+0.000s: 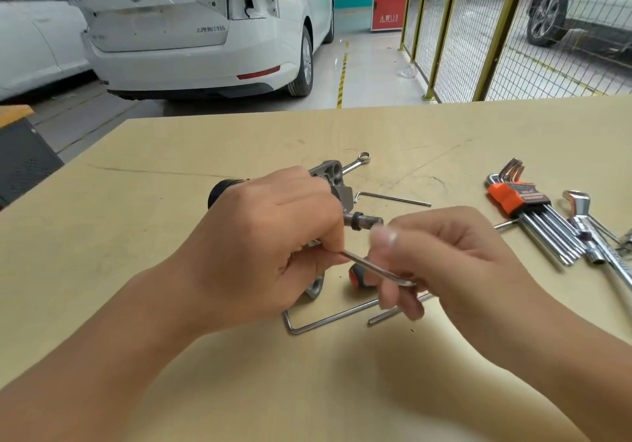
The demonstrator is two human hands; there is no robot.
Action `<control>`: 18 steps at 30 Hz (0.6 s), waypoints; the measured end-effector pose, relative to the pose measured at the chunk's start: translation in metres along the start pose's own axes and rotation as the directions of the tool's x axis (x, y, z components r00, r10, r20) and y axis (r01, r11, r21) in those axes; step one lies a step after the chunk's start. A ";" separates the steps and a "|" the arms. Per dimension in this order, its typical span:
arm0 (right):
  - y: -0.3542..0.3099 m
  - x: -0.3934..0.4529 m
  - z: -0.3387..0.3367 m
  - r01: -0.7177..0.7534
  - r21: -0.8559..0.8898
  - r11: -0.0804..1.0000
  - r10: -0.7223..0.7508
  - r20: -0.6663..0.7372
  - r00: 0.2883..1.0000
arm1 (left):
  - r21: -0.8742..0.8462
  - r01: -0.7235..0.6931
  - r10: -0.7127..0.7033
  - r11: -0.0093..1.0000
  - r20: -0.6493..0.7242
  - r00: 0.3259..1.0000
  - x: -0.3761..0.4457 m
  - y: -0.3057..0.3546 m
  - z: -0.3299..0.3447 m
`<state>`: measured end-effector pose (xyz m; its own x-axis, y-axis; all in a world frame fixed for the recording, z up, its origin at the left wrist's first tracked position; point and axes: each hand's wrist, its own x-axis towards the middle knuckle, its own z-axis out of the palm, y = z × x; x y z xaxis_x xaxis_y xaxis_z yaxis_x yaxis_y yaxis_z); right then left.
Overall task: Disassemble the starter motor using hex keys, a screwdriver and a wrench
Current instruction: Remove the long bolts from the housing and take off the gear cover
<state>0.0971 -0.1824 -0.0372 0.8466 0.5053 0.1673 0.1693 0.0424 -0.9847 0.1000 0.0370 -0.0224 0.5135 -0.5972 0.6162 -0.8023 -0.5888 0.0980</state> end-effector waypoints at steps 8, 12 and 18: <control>-0.001 -0.001 0.003 -0.093 -0.070 0.993 0.094 0.008 0.996 | 0.040 -0.008 0.006 0.999 0.038 0.999 -0.002 0.001 0.001; 0.003 -0.001 0.002 -0.079 -0.124 0.989 0.074 -0.046 0.996 | 0.060 -0.038 0.035 0.997 0.061 0.998 -0.002 0.001 -0.001; 0.000 0.000 -0.001 -0.078 -0.017 0.997 0.079 0.074 0.994 | 0.064 -0.004 0.002 0.998 0.033 0.999 -0.001 0.003 0.001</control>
<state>0.0980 -0.1831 -0.0375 0.8176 0.5695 0.0847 0.1113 -0.0120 -0.9937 0.0973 0.0350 -0.0233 0.5221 -0.6159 0.5900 -0.7832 -0.6200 0.0458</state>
